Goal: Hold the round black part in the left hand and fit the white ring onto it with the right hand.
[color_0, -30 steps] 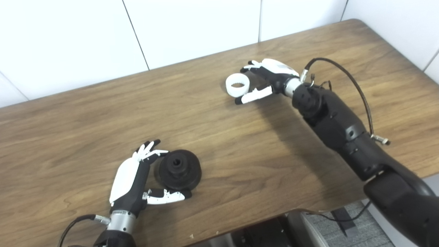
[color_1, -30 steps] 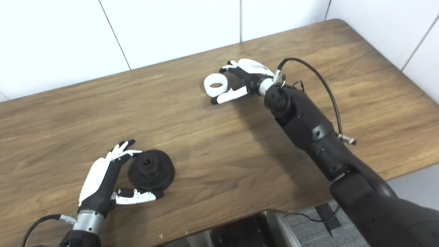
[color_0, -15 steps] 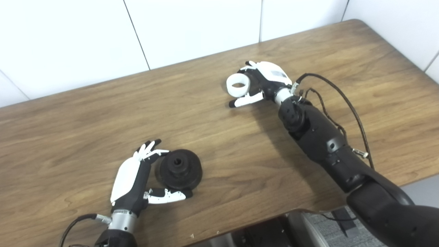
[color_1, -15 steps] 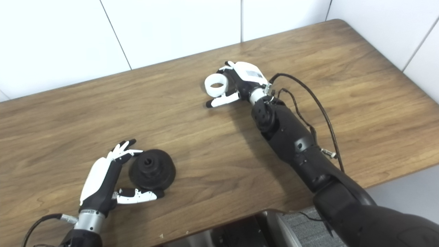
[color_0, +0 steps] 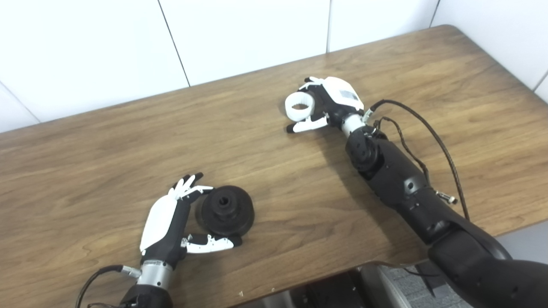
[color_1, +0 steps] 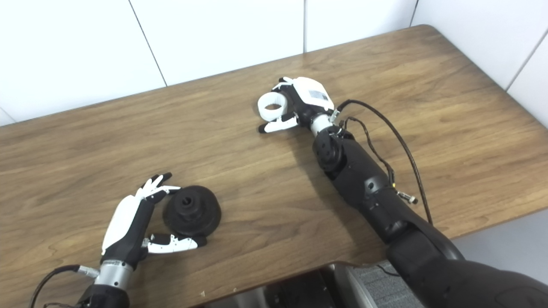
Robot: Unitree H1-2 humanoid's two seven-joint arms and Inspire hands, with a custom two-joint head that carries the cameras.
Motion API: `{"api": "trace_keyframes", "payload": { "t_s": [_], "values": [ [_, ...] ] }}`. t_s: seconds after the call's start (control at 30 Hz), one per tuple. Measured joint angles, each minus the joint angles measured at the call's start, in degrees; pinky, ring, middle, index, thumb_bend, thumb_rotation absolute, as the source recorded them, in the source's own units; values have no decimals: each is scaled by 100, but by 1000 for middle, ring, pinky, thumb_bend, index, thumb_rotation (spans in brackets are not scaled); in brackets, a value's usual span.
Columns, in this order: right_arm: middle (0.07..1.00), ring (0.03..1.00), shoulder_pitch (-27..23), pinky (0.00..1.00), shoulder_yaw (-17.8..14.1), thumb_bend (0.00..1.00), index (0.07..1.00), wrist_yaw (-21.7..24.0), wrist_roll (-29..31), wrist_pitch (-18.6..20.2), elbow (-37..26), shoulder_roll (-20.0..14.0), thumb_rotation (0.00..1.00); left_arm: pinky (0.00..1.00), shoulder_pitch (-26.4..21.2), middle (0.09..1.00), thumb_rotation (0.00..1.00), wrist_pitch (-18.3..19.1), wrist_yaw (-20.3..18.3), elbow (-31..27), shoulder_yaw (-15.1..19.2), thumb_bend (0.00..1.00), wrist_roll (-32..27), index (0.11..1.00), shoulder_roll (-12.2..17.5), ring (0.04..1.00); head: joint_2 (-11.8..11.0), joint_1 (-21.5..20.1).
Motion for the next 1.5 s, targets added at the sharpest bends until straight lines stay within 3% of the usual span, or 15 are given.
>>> {"api": "trace_keyframes", "payload": {
  "t_s": [0.8,0.87,0.93,1.0,1.23,1.5],
  "values": [
    [891,901,0,898,-6,660,684,87,64,-136,-17,-160,321,1000,-2,957,247,76,-84,-75,13,868,0,589,3,1000,44,17],
    [882,896,-1,893,-14,650,640,84,81,-155,-16,-161,283,1000,-2,956,246,76,-85,-75,14,866,0,588,5,1000,44,17],
    [865,889,0,892,-52,539,522,22,124,-284,14,-158,178,1000,-2,957,239,76,-85,-75,14,866,0,588,5,1000,44,17],
    [841,883,0,902,-109,514,491,-101,169,-366,61,-145,149,1000,-2,958,246,76,-85,-75,13,864,0,589,5,1000,35,35],
    [820,876,16,913,-123,511,486,-468,195,-596,128,-122,141,1000,2,956,269,77,-89,-80,14,866,-1,590,13,1000,61,53],
    [815,871,23,920,-97,511,486,-521,188,-597,127,-123,142,1000,7,957,270,76,-88,-83,16,867,-3,590,17,1000,88,70]
  ]
}}
